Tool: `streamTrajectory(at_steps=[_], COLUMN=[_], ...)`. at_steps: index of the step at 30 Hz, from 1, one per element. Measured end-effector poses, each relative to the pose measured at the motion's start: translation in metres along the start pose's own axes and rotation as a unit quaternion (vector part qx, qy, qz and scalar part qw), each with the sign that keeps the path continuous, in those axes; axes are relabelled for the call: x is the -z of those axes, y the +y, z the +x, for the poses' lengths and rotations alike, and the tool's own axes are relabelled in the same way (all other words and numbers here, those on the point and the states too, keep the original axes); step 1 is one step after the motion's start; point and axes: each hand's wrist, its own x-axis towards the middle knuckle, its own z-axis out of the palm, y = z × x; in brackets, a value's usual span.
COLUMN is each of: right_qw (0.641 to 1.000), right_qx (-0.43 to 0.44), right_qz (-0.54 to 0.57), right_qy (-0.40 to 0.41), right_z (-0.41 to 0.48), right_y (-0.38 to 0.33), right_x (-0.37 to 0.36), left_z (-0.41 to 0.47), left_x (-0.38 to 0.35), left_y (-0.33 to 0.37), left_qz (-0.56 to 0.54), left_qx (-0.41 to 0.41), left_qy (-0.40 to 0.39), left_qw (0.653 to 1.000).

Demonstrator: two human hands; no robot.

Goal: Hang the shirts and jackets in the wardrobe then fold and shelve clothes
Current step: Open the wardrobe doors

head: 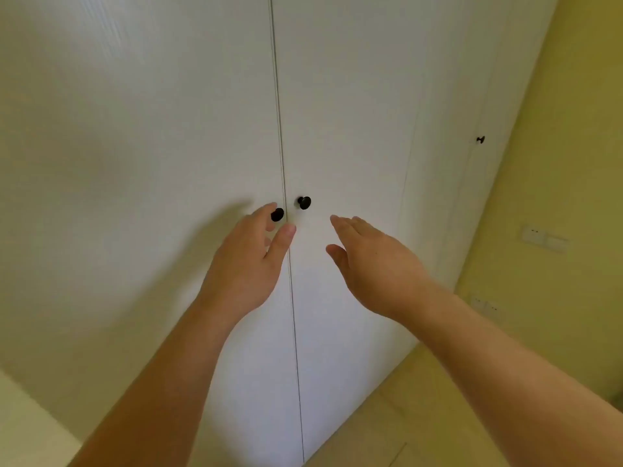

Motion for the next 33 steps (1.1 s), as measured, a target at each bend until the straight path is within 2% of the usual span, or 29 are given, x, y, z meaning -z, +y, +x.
streamTrajectory(at_steps=[3, 6, 9, 13, 17, 20, 22, 28, 33], right_qw=[0.999, 0.997, 0.990, 0.985, 0.977, 0.970, 0.962, 0.940, 0.909], right_qx=[0.030, 0.074, 0.138, 0.163, 0.199, 0.210, 0.229, 0.272, 0.270], right_qz=[0.001, 0.003, 0.008, 0.045, 0.066, 0.104, 0.119, 0.165, 0.246], right_qy=[0.011, -0.018, -0.012, -0.030, -0.047, -0.058, -0.087, -0.124, -0.202], right_z=[0.025, 0.050, 0.069, 0.083, 0.083, 0.072, 0.057, 0.023, 0.010], right_y=[0.030, 0.049, 0.071, 0.100, 0.124, 0.140, 0.149, 0.162, 0.136], right_x=[-0.014, -0.021, -0.029, -0.037, -0.039, -0.033, -0.029, -0.009, 0.001], left_z=[0.021, 0.034, 0.046, 0.056, 0.057, 0.057, 0.049, -0.010, -0.061], left_x=[-0.023, -0.040, -0.056, -0.077, -0.091, -0.097, -0.101, -0.107, -0.094], left_y=[-0.003, -0.012, -0.024, -0.020, -0.011, 0.005, 0.023, 0.085, 0.125], left_qz=[-0.012, 0.002, 0.007, 0.014, -0.008, -0.050, -0.022, 0.043, 0.063], left_qx=[0.051, 0.084, 0.073, 0.060, 0.122, 0.193, 0.215, 0.232, 0.235], left_qy=[0.065, 0.074, 0.123, 0.170, 0.211, 0.231, 0.238, 0.251, 0.262], left_qw=[0.997, 0.994, 0.990, 0.983, 0.970, 0.952, 0.947, 0.939, 0.934])
